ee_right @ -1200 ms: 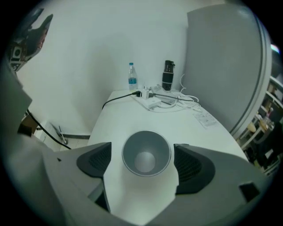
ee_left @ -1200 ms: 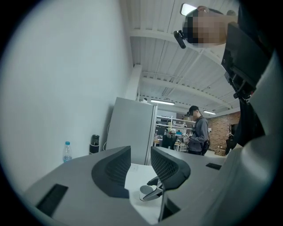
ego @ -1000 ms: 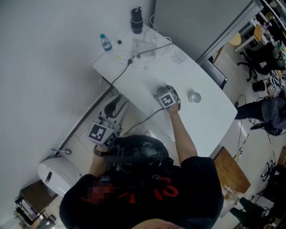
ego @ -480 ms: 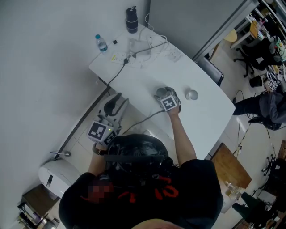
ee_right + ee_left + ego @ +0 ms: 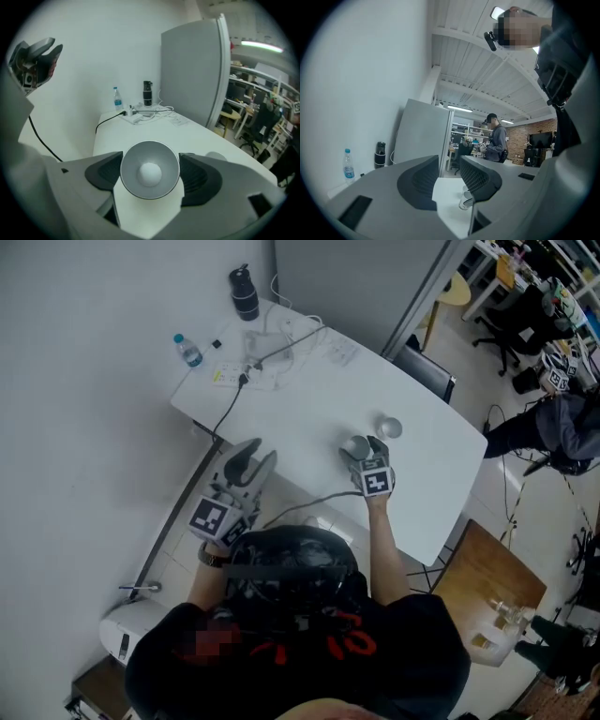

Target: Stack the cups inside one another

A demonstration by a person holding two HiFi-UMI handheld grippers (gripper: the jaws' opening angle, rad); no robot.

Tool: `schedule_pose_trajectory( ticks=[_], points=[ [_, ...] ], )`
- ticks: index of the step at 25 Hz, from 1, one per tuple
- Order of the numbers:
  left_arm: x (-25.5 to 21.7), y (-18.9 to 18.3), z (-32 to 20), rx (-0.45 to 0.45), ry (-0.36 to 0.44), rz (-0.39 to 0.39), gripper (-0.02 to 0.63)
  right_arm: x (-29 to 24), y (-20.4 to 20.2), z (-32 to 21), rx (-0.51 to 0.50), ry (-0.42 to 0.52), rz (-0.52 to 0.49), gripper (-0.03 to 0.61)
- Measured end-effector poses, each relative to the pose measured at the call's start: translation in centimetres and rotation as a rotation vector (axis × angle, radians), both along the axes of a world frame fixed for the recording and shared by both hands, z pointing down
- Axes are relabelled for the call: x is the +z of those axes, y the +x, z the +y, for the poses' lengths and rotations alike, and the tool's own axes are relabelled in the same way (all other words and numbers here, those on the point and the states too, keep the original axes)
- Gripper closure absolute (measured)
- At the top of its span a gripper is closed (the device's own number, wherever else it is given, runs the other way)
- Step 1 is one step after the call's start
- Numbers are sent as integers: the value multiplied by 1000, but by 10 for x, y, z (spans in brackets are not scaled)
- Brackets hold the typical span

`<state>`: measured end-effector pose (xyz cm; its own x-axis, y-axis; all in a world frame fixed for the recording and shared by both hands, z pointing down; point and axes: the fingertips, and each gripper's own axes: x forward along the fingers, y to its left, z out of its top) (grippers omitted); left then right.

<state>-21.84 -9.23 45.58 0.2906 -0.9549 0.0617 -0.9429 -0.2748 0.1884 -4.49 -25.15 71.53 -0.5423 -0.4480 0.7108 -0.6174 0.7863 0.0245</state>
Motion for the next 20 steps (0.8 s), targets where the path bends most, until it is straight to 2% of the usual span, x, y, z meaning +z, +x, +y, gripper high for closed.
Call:
schedule_pose_trajectory(
  ticks=[4, 8, 14, 20],
  points=[
    [-4, 16, -8, 51, 15, 3, 465, -34, 41, -7, 134, 47, -115, 190],
    [-3, 28, -16, 88, 13, 5, 465, -81, 75, -16, 225, 141, -173, 190],
    [-4, 48, -27, 138, 28, 27, 465, -144, 106, -30, 278, 278, -256, 190],
    [-7, 58, -36, 167, 36, 33, 465, -170, 116, -45, 280, 335, -246, 190]
  ],
)
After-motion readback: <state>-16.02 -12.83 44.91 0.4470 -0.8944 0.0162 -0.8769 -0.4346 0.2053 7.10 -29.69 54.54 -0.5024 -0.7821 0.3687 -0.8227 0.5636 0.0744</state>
